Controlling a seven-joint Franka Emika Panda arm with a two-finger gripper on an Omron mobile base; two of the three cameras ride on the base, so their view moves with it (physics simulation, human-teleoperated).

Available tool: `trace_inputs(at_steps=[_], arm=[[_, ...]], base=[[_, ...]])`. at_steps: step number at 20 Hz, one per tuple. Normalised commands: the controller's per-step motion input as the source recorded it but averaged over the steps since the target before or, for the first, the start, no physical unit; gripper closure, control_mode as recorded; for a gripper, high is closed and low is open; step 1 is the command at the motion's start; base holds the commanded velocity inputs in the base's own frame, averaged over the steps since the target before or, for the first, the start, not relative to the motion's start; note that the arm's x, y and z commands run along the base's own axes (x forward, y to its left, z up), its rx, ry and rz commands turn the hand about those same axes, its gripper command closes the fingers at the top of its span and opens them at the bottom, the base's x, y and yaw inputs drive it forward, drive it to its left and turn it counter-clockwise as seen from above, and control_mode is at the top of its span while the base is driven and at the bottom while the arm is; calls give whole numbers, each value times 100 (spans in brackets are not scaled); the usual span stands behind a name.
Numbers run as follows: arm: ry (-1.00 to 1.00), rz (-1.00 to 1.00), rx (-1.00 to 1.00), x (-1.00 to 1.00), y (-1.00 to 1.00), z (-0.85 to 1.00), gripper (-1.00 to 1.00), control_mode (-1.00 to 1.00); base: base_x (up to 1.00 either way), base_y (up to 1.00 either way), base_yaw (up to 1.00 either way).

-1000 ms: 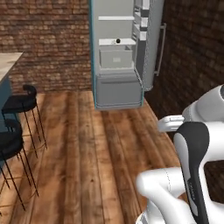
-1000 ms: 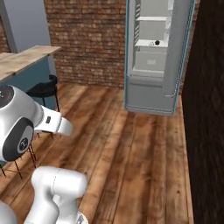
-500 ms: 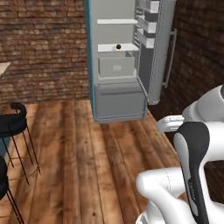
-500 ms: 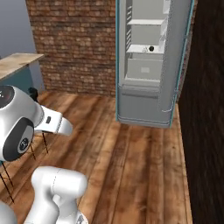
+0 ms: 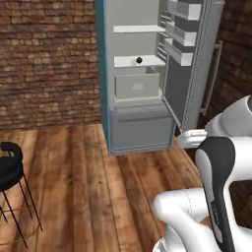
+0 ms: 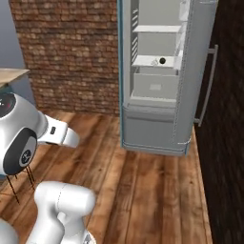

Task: Retrieve the bottle and the shaker from the cabinet and place them next to the mixing bowl on the counter. Then add garlic from the fridge to the mixing bowl.

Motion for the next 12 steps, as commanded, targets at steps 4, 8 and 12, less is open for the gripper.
trace_inputs(at_steps=[4, 8, 12], arm=[[0, 0, 0, 0, 0, 0, -100, 100], [0, 0, 0, 0, 0, 0, -100, 100], [0, 0, 0, 0, 0, 0, -100, 100]], base=[[90, 36, -6], [82, 33, -7], [74, 16, -8]])
